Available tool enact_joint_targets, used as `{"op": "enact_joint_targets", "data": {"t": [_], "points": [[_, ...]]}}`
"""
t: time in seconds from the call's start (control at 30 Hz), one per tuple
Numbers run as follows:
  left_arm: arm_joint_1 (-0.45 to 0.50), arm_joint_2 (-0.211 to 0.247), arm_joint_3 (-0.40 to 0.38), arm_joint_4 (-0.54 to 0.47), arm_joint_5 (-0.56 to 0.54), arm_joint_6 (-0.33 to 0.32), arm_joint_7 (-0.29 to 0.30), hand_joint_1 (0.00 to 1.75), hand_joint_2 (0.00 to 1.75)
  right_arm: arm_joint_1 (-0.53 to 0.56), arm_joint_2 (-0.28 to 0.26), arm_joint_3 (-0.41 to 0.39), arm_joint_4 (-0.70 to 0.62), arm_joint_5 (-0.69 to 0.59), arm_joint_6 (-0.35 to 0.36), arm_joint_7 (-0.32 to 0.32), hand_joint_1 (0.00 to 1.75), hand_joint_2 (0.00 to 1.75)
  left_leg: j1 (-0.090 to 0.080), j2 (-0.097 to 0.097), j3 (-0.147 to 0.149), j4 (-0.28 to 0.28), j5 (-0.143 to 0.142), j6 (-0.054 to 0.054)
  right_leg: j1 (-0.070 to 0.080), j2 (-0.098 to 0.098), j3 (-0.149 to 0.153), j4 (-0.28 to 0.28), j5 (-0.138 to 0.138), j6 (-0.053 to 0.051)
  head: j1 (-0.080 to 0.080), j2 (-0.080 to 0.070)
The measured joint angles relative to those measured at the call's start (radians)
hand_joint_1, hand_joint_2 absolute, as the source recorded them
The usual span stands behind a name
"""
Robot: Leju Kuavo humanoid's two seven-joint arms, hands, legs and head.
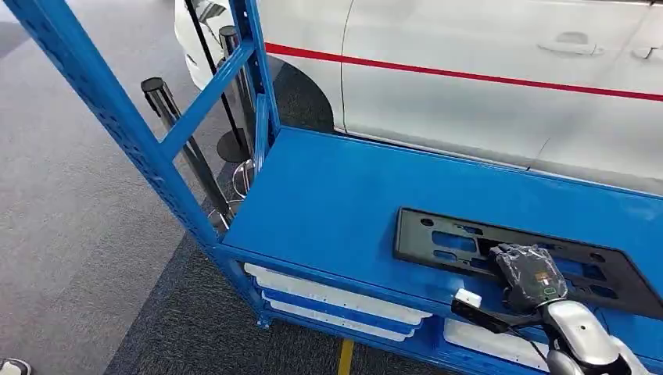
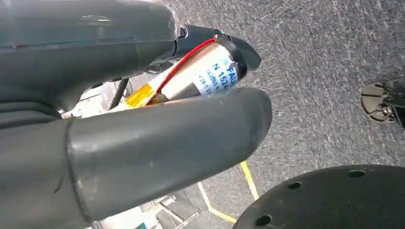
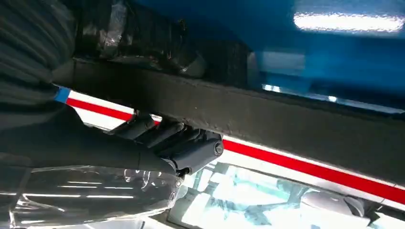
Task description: Take the parts from the cabinet and place them on the table.
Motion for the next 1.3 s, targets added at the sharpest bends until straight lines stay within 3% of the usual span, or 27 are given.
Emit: {"op": "enact_joint_targets", "data": {"t": [0.07,0.1,0.53,0.87,0.9,0.93,0.97,1.0,1.07,1.1,1.13,1.17,1.2,1.27,1.3], "points": [[0.000,-0.002,0.000,0.003,0.004,-0.001,-0.008,0.00,0.00,0.001,0.002,0.000,0.000,0.000,0.001,0.000,1.75,1.75,0.000,0.000,0.000,0.000,0.000,0.000,0.000,0.000,0.000,0.000,0.000,0.000,0.000,0.000],[0.000,-0.002,0.000,0.004,0.007,-0.003,-0.013,0.00,1.75,0.003,0.002,-0.001,0.000,0.000,0.002,0.000,1.75,1.75,0.000,0.000,0.001,0.000,0.000,0.000,0.000,0.000,0.000,0.000,0.000,0.000,0.000,0.000],[0.000,-0.008,0.000,0.008,0.045,-0.011,-0.045,0.00,1.75,0.028,0.000,-0.025,-0.035,0.000,0.014,0.003,1.75,1.75,0.000,0.000,0.002,0.000,0.000,0.000,0.000,0.000,0.002,0.000,0.000,0.000,0.000,0.000],[0.000,-0.013,-0.008,0.009,0.049,0.012,-0.050,0.00,1.75,0.081,-0.037,-0.100,-0.145,0.047,-0.099,0.012,1.75,1.75,0.000,0.000,0.001,0.001,-0.001,0.000,-0.001,-0.001,0.001,0.000,0.000,0.000,0.000,0.000],[0.001,-0.010,-0.012,0.013,0.049,0.016,-0.050,0.00,1.75,0.090,-0.046,-0.117,-0.172,0.054,-0.128,0.000,1.75,1.75,-0.008,0.000,0.001,0.009,-0.001,0.007,-0.008,-0.002,0.004,-0.010,0.011,0.015,0.000,0.000],[0.001,-0.011,-0.017,0.015,0.049,0.020,-0.050,0.00,1.75,0.100,-0.060,-0.136,-0.201,0.062,-0.152,-0.007,1.75,1.75,-0.008,-0.001,0.006,-0.005,0.015,0.019,-0.008,0.000,0.010,-0.024,0.019,0.021,0.000,0.000],[0.000,-0.014,-0.023,0.016,0.049,0.021,-0.048,0.00,1.75,0.117,-0.076,-0.164,-0.240,0.069,-0.177,-0.015,1.75,1.75,0.009,0.001,0.030,-0.058,0.039,0.033,-0.003,0.000,0.011,-0.025,0.008,0.021,0.000,0.000],[-0.002,-0.018,-0.026,0.016,0.049,0.020,-0.043,0.00,1.75,0.132,-0.088,-0.192,-0.272,0.077,-0.199,-0.023,1.75,1.75,0.005,0.007,0.034,-0.070,0.053,0.038,-0.003,0.000,0.006,-0.009,-0.012,0.020,0.001,0.000],[-0.001,-0.021,-0.035,0.016,0.048,0.020,-0.041,0.00,1.75,0.150,-0.113,-0.239,-0.326,0.089,-0.213,-0.032,1.75,1.75,0.010,0.008,0.034,-0.076,0.056,0.041,-0.003,0.003,-0.042,0.109,-0.086,0.025,0.002,0.000],[0.000,-0.023,-0.041,0.016,0.045,0.020,-0.039,0.00,1.75,0.165,-0.118,-0.257,-0.346,0.096,-0.214,-0.037,1.75,1.75,0.011,0.009,0.032,-0.072,0.054,0.039,-0.008,0.002,-0.075,0.189,-0.119,0.031,0.002,0.000],[-0.001,-0.024,-0.045,0.017,0.041,0.020,-0.036,0.00,1.75,0.183,-0.128,-0.274,-0.364,0.101,-0.214,-0.040,1.75,1.75,0.014,0.010,0.029,-0.066,0.051,0.037,-0.014,0.002,-0.095,0.237,-0.128,0.037,0.002,0.000],[-0.001,-0.026,-0.048,0.017,0.041,0.020,-0.034,0.00,1.75,0.201,-0.135,-0.286,-0.379,0.106,-0.214,-0.043,1.75,1.75,0.019,0.009,0.024,-0.057,0.048,0.032,-0.021,0.001,-0.096,0.241,-0.114,0.044,0.002,0.000],[0.000,-0.029,-0.050,0.017,0.041,0.019,-0.033,0.00,1.75,0.213,-0.143,-0.297,-0.392,0.109,-0.213,-0.046,1.75,1.75,0.025,0.008,0.016,-0.045,0.042,0.023,-0.029,-0.001,-0.074,0.199,-0.081,0.055,0.002,0.000],[0.000,-0.033,-0.056,0.017,0.040,0.018,-0.028,0.00,1.75,0.227,-0.155,-0.316,-0.413,0.117,-0.214,-0.048,1.75,1.75,0.042,0.007,-0.002,-0.007,0.024,-0.001,-0.048,-0.007,0.012,0.040,-0.008,0.080,0.002,0.000],[-0.001,-0.030,-0.060,0.018,0.040,0.018,-0.025,0.00,1.75,0.236,-0.156,-0.324,-0.417,0.119,-0.214,-0.049,1.75,1.75,0.039,0.006,-0.014,0.013,0.013,-0.017,-0.042,0.000,0.016,0.026,-0.048,0.088,0.003,0.000]]}}
